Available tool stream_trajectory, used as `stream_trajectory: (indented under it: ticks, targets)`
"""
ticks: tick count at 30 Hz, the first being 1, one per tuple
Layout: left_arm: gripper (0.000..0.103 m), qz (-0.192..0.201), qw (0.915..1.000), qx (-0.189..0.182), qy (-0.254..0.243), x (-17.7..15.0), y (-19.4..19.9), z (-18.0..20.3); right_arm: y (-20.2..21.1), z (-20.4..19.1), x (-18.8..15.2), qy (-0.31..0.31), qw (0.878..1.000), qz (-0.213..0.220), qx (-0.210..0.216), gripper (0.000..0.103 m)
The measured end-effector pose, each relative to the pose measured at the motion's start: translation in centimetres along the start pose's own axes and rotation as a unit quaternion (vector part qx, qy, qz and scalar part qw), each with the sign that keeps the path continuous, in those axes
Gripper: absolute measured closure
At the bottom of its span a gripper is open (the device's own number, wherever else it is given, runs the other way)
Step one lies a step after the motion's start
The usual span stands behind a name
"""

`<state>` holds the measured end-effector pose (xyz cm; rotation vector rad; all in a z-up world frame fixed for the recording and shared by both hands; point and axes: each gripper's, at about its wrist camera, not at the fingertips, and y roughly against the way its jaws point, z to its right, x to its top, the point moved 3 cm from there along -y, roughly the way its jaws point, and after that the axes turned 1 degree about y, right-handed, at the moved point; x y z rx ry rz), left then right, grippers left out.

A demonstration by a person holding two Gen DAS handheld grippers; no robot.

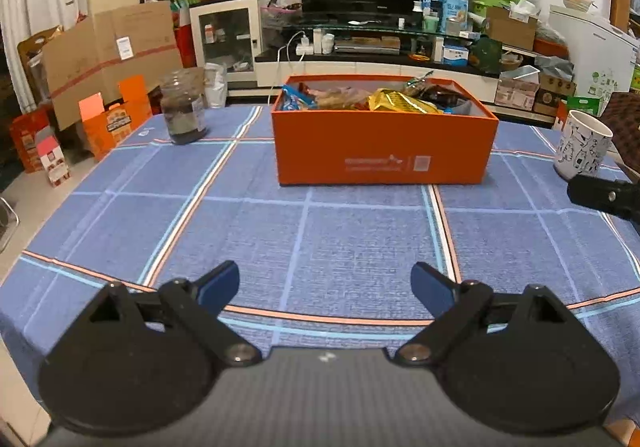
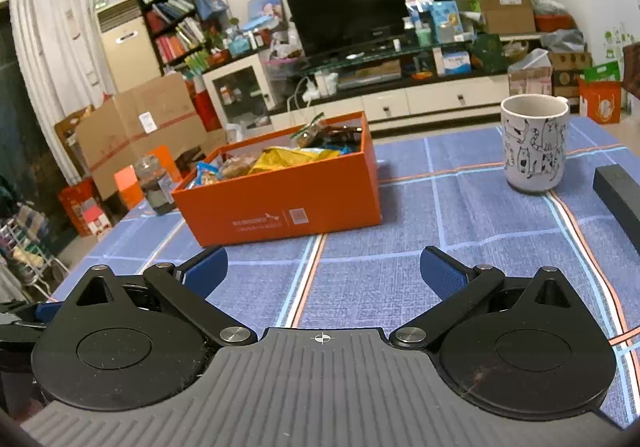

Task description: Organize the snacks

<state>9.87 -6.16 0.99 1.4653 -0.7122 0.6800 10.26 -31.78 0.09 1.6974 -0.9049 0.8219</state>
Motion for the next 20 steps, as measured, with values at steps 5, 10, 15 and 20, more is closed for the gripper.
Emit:
stream_trajectory:
  ticks: [5,10,15,20]
  targets:
    - [0.011,-0.002,1.0,0.006,0.001,0.0,0.2,0.0,0.2,0.2,-0.1,0.0,1.0,-0.003,-0.001,0.007]
    - [0.011,0.005,0.9999,0.009,-0.006,0.0,0.8,0.4,0.2,-0.1,-0.1,0.006,1.0,-0.004,0.003,0.007]
    - [0.011,0.015,0.9997,0.013,-0.011,0.1,1.2,0.4,-0.5,-0.5,-0.4,0.015,1.0,-0.016,0.004,0.007]
    - [0.011,0.017,0.9994,0.028,-0.015,0.2,1.1,0.3,-0.7,-0.4,-0.5,0.014,1.0,-0.022,0.005,0.007]
